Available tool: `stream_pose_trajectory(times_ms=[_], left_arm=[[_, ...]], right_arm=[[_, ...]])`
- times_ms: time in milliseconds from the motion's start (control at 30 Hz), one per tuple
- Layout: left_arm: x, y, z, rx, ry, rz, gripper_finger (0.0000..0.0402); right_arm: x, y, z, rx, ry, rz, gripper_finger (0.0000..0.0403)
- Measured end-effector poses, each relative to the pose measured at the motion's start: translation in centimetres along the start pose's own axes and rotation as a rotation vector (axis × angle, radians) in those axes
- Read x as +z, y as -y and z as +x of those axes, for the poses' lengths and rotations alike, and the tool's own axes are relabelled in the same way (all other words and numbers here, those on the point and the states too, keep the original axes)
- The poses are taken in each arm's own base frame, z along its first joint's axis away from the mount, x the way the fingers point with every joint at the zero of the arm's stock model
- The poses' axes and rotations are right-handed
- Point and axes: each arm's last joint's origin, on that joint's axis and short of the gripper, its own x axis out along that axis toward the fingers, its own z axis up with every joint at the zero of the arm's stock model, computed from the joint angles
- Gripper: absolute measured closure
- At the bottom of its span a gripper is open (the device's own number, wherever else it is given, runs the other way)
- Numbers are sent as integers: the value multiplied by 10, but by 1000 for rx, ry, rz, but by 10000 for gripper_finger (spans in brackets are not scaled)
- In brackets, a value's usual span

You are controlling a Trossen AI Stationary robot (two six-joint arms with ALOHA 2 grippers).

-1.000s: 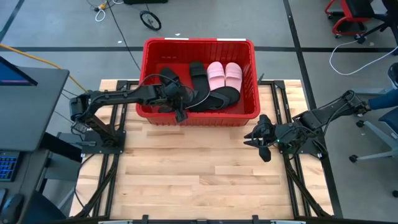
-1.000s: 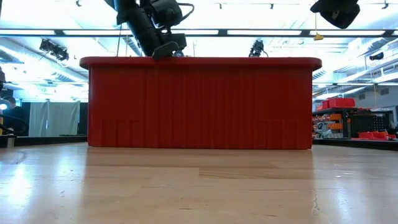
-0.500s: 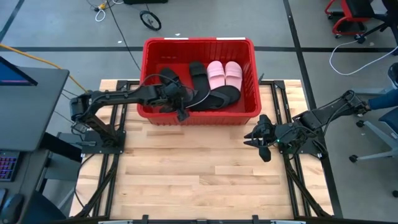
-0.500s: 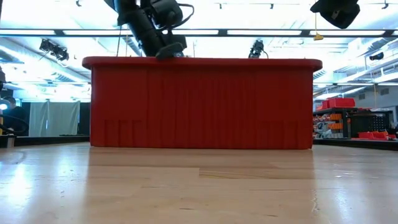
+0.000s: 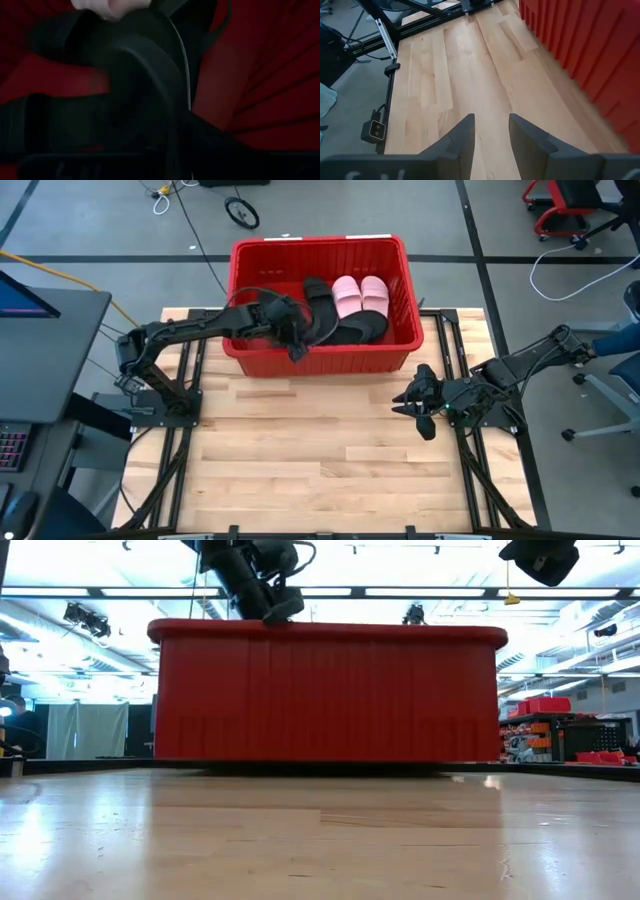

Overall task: Pick and place slides into bin
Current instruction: Put the black slipper into the red bin, then return to Home Position

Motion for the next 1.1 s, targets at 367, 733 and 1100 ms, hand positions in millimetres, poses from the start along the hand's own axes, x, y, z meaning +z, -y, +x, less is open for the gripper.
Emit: stream_pose_trajectory(times_ms=[367, 733, 1100], left_arm=[[-20, 38, 0, -46, -104, 94, 350], [-18, 47, -2, -45, -54, 37, 393], [-7, 66, -17, -132, 8, 66, 323]], right_arm=[[0, 0, 0, 0, 0, -26, 277], [0, 0, 0, -1, -1, -46, 277], [0, 0, 0, -2, -2, -55, 277]])
